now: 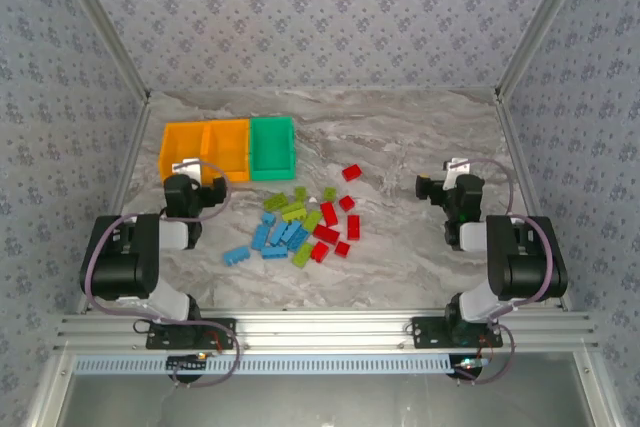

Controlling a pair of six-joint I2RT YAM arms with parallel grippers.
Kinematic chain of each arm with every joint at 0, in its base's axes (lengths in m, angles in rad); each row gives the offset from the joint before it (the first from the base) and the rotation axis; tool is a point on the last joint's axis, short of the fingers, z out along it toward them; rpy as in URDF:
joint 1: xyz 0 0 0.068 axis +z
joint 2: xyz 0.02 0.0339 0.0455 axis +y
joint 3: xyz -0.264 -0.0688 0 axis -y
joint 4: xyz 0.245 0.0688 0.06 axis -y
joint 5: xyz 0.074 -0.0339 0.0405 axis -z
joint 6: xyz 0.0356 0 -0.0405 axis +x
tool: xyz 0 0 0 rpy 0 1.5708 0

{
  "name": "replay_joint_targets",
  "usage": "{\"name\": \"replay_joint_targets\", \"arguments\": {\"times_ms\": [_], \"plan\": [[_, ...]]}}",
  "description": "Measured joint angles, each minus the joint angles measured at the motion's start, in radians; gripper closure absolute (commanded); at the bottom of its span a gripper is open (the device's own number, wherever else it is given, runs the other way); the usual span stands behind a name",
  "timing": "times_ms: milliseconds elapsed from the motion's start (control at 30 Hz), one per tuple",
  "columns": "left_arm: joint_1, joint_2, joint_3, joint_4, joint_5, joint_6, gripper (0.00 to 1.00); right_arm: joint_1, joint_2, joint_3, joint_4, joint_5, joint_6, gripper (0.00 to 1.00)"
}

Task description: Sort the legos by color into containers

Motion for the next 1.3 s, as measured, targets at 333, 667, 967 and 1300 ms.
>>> {"name": "replay_joint_targets", "arguments": {"times_ms": [333,667,967,1300], "plan": [[0.0,0.0,0.0,0.0,0.0,0.0,0.01,0.0,0.0,0.0,0.0,0.001,0.0,0.0],[0.0,0.0,0.0,0.0,0.0,0.0,0.01,0.002,-0.201,0.072,-0.323,0.045,0.055,0.0],[0.0,0.0,0.0,0.0,0.0,0.0,0.01,0.06,-0.697,0.397,-1.111,-0.011,0.499,0.05],[-0.031,-0.342,0.278,-0.615,-0.013,-0.153,0.01,0.359,-0.454,0.576,-1.541,-0.26,0.668,0.04]]}}
